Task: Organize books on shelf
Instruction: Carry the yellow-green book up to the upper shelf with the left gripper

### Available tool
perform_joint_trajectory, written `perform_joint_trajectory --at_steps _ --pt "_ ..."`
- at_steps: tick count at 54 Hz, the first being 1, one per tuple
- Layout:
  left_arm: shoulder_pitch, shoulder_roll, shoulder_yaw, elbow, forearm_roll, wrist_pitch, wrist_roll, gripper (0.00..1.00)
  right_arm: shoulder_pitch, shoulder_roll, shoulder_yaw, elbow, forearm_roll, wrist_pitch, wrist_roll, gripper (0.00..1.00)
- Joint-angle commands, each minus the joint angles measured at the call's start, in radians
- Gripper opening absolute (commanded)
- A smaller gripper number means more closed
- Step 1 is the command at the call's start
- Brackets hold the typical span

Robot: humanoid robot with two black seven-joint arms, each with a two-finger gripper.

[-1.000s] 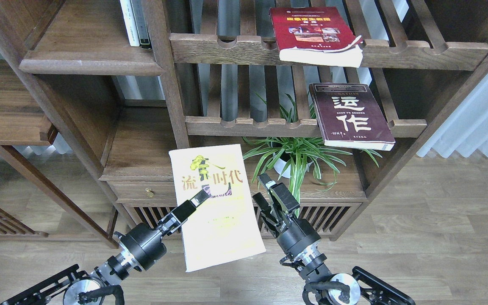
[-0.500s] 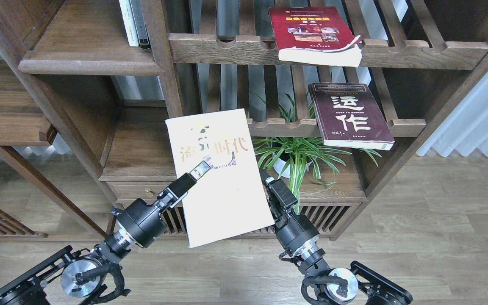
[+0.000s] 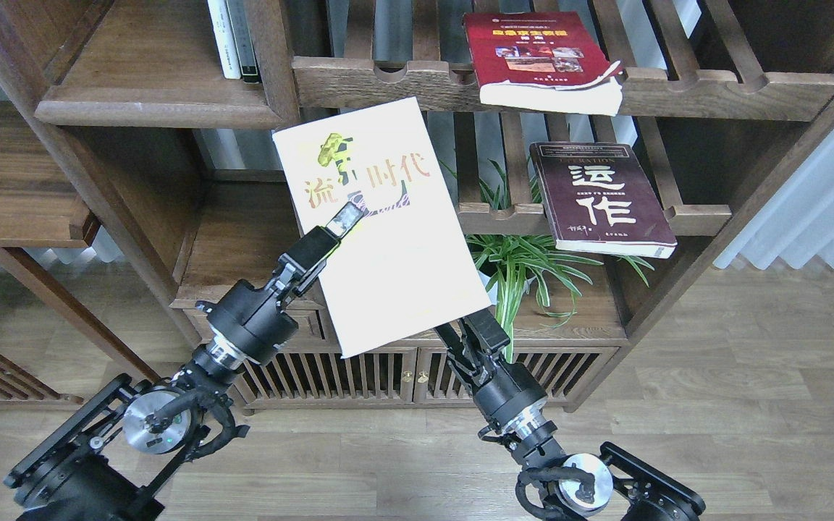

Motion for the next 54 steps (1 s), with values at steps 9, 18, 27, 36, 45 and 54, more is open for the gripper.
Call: perform_joint_trajectory --at_steps 9,18,27,36,45,54 --pt "-0.041 -0.006 -0.1 0.0 -0.001 0.0 0.001 0.0 0.006 -0.001 0.002 -0.02 0.001 0.0 0.0 0.9" --pt "-0.082 -0.006 -0.171 0.0 -0.002 0.0 0.001 0.0 0.009 0.001 0.0 -0.034 0.001 0.0 0.0 0.9" --pt "-0.154 -0.006 -0.231 0.0 -0.007 0.0 -0.005 0.0 0.017 0.001 0.0 -0.037 0.001 0.0 0.0 0.91" --pt "-0.225 -0.006 -0.269 0.0 -0.009 0.0 -0.005 0.0 0.032 0.002 0.0 -0.059 0.001 0.0 0.0 0.91" --pt "-0.25 -0.006 -0.309 0.0 -0.013 0.0 -0.007 0.0 0.037 0.001 0.0 -0.063 0.001 0.0 0.0 0.91" --pt "-0.251 -0.006 -0.364 0.0 -0.033 0.0 -0.007 0.0 0.042 0.001 0.0 -0.072 0.001 0.0 0.0 0.91"
